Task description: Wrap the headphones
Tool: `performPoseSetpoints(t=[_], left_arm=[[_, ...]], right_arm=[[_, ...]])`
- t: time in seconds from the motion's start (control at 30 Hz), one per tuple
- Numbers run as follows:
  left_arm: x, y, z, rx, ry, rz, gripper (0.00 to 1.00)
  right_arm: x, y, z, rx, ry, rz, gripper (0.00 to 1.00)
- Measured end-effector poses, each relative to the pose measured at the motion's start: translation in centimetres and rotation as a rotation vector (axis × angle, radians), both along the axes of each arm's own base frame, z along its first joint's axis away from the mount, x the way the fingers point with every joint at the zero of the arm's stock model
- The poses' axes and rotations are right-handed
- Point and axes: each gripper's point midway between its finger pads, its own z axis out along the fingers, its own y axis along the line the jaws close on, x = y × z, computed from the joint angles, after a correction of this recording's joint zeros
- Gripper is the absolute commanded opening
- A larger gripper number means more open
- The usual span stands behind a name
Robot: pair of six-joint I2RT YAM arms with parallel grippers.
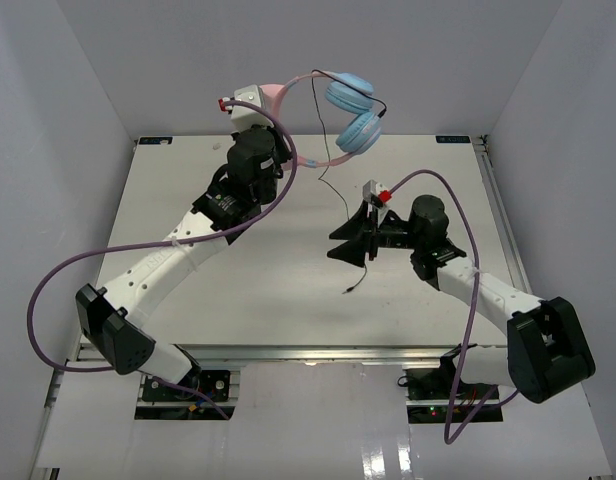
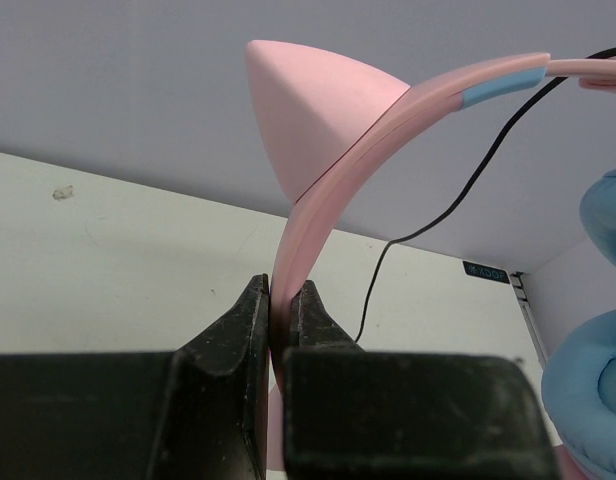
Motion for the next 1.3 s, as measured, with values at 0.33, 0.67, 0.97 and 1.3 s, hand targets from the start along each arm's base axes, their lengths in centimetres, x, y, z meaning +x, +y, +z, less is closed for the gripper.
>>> performPoseSetpoints(t=[0.33, 0.67, 0.97, 1.3], left_arm=[[-1.8, 0.3, 2.2, -0.035, -0.028, -0.064, 0.0], [-4.2, 1.1, 4.9, -0.119, -0.061, -0.119, 0.0], [-4.4, 0.9, 4.6, -0.125, -0.047, -0.138, 0.0], [-4.5, 0.7, 4.1, -0.122, -0.028, -0.145, 0.0]], right_arm=[[8.5, -1.9, -2.1, -0.116, -0.281, -0.368, 0.9], [15.0, 2.9, -4.0, 0.019, -0.231, -0.315, 0.91], [16.5, 8.6, 1.4, 0.205, -0.274, -0.149, 0.96], [14.4, 12.8, 3.7, 0.274, -0.242, -0.01, 0.19]])
